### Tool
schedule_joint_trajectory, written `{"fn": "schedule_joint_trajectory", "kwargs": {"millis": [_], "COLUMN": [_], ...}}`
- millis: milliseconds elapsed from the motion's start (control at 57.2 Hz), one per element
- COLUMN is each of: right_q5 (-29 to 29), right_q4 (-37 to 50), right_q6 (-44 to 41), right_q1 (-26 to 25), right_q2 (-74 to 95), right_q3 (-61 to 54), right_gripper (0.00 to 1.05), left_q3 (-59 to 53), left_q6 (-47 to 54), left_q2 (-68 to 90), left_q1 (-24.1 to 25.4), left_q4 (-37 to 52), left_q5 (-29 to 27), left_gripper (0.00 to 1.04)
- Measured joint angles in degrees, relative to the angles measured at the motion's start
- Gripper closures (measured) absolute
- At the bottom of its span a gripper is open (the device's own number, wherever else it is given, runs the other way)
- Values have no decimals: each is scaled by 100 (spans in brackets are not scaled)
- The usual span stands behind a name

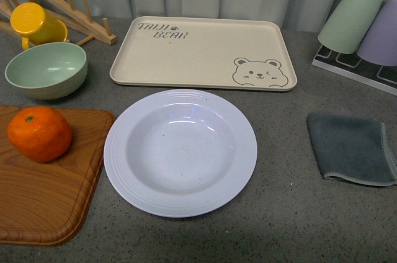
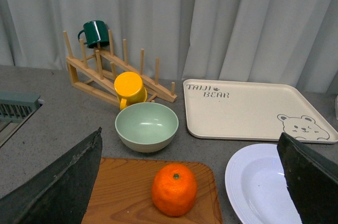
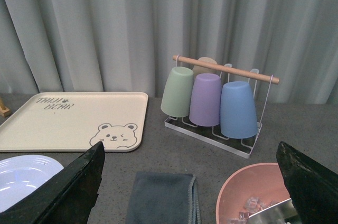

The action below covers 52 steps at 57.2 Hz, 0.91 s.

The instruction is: Place orange and plate with both arms

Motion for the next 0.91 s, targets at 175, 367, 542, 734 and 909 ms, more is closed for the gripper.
{"fn": "schedule_joint_trajectory", "kwargs": {"millis": [175,367,542,734,909], "right_q5": [0,0,0,0,0], "right_q4": [0,0,0,0,0], "right_q6": [0,0,0,0,0], "right_q1": [0,0,0,0,0], "right_q2": [0,0,0,0,0], "right_q3": [0,0,0,0,0], "right_gripper": [9,9,9,9,9], "left_q3": [2,2,2,0,0], "left_q6": [0,0,0,2,0], "left_q2": [-2,0,0,0,0], "left_q1": [0,0,0,0,0], "left_q4": [0,0,0,0,0], "left_q5": [0,0,0,0,0], "left_gripper": [7,7,7,7,7]}}
